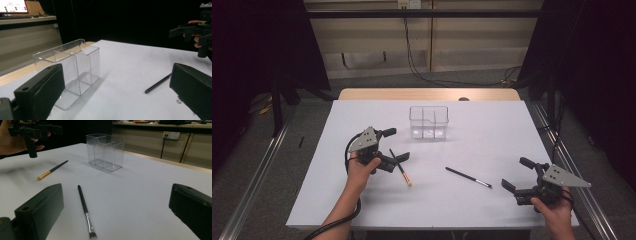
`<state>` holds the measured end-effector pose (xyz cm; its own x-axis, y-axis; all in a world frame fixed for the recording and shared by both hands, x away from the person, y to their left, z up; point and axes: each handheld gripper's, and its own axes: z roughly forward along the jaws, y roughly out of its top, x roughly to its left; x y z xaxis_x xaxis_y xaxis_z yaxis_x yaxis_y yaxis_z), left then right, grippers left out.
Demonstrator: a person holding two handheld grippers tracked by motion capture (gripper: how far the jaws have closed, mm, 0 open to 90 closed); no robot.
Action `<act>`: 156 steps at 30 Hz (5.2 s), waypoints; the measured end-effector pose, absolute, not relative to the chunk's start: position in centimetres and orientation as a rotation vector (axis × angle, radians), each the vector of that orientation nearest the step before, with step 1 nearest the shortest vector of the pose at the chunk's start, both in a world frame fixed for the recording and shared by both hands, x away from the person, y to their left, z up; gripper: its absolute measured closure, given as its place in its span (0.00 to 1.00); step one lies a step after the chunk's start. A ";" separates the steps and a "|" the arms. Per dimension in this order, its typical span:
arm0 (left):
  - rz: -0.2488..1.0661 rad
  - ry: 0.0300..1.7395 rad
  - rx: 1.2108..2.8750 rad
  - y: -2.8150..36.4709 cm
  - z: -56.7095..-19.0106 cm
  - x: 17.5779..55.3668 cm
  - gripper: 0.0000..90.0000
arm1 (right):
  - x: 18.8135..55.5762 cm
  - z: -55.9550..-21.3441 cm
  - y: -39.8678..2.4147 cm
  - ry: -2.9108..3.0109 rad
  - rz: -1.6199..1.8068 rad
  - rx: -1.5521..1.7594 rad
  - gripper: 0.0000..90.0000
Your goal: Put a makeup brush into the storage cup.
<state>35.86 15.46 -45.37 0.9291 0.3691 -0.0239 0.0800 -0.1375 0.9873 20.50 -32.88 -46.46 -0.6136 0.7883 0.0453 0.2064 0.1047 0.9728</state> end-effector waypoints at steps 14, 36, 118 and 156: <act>0.201 0.300 1.894 14.5 -44.2 36.8 0.00 | 20.4 -46.4 -33.1 1.890 1.529 0.977 0.00; 0.130 0.245 2.169 13.8 -43.1 38.3 0.00 | 20.4 -46.4 -33.1 1.894 1.524 0.975 0.00; 0.036 -0.041 2.805 10.6 -45.6 39.7 0.06 | 20.3 -46.3 -33.4 1.889 1.519 0.972 0.00; -0.077 -0.054 2.826 10.9 -45.7 39.7 0.34 | 20.3 -46.4 -33.3 1.897 1.519 0.970 0.00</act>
